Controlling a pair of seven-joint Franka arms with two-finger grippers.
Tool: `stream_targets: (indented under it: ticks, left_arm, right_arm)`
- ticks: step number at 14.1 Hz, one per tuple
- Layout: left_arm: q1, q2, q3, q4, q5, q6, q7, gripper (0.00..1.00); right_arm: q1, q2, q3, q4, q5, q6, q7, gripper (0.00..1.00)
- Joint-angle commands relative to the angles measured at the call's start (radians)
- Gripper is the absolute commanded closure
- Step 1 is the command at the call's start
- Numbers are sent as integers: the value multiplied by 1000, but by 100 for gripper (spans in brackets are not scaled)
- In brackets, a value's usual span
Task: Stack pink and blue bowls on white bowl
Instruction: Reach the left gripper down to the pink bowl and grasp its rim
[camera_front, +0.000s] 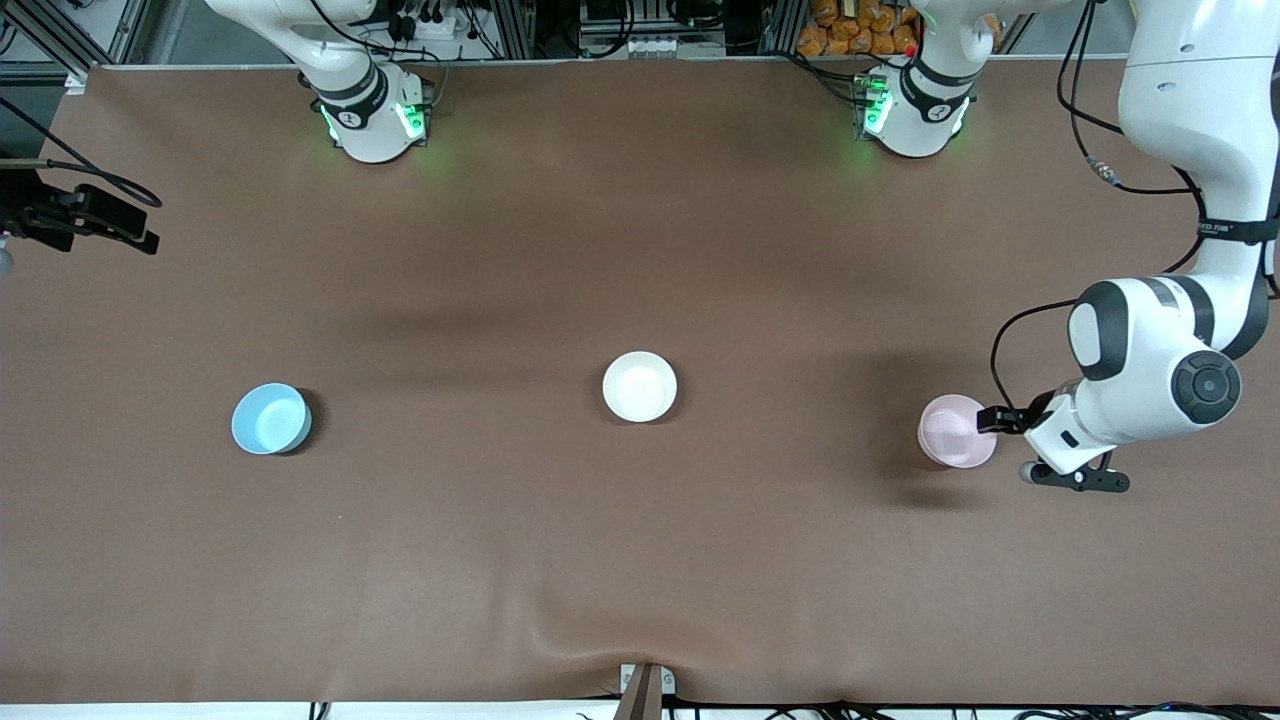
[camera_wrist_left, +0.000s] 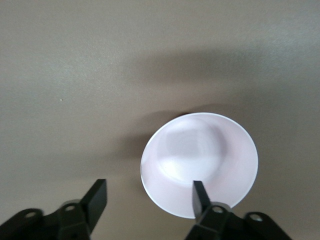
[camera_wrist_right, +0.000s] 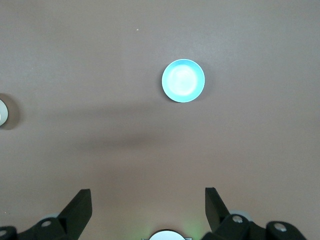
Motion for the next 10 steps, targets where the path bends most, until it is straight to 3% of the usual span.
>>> stream_targets:
  ticks: [1,6,10]
  left_arm:
    - [1,8,-2,-50,-9,94,21,31]
    - [8,22,-3,-70,-11,116,49,63]
    - [9,22,-3,-67,-12,116,49,100]
  right_arm:
    - [-8,-2,-2,2,-8,-3,3,0]
    - [-2,0,-5,3,-24,18,9,0]
    - [-4,3,-3,3,-41,49,3,0]
